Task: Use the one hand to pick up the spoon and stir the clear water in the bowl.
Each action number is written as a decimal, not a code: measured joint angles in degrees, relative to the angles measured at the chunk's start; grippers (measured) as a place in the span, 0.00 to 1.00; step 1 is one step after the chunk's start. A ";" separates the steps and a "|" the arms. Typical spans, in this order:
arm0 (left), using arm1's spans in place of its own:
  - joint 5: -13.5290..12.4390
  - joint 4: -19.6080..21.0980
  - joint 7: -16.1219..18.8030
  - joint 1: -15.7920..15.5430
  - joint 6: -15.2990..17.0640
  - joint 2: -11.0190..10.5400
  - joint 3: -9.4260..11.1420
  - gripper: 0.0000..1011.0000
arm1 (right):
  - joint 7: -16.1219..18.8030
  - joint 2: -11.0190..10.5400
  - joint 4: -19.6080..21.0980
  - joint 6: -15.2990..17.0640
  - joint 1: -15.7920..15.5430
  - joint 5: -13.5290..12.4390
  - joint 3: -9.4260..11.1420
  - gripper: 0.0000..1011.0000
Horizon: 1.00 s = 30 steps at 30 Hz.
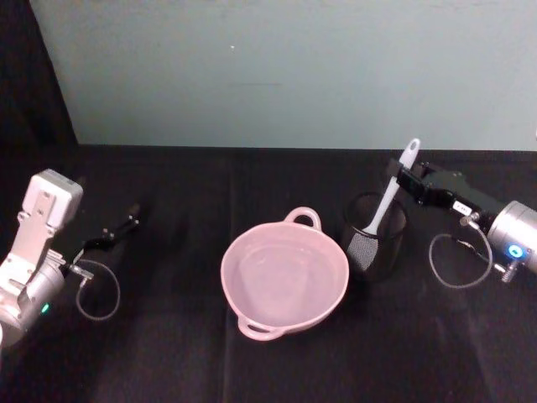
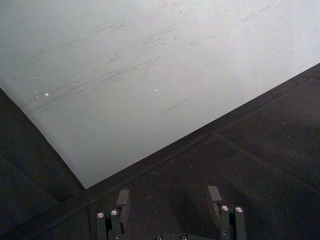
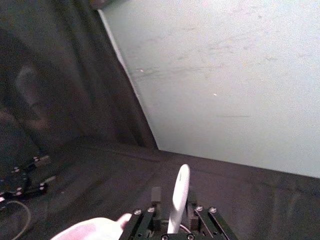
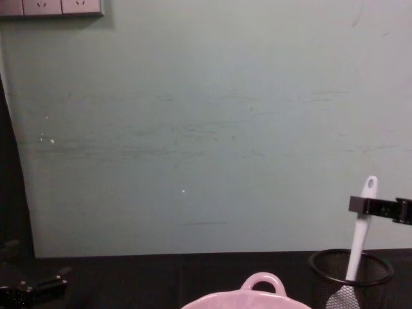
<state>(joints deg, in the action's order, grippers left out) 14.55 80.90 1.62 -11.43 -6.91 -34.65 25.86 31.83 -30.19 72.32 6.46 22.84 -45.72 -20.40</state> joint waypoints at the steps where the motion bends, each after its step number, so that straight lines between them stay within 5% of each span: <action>1: 0.00 0.00 0.00 0.00 0.00 0.00 0.00 0.99 | 0.00 0.05 -0.42 -0.04 0.08 -0.04 -0.03 0.32; 16: 0.00 0.00 0.00 0.00 0.00 0.00 0.00 0.99 | 0.32 0.82 -6.24 -0.99 -0.79 -0.27 0.12 0.79; 24: 0.00 0.00 0.00 0.00 0.00 0.00 0.00 0.99 | -0.62 -0.82 -0.91 -2.88 -5.44 -0.83 2.28 0.99; 30: 0.00 0.00 0.00 0.00 0.00 0.00 0.00 0.99 | -2.43 -2.42 3.58 -3.82 -8.17 -0.13 3.36 0.99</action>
<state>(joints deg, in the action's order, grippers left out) 14.55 80.90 1.62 -11.43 -6.91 -34.65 25.86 29.40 -32.61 75.90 2.64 14.67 -45.85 -17.04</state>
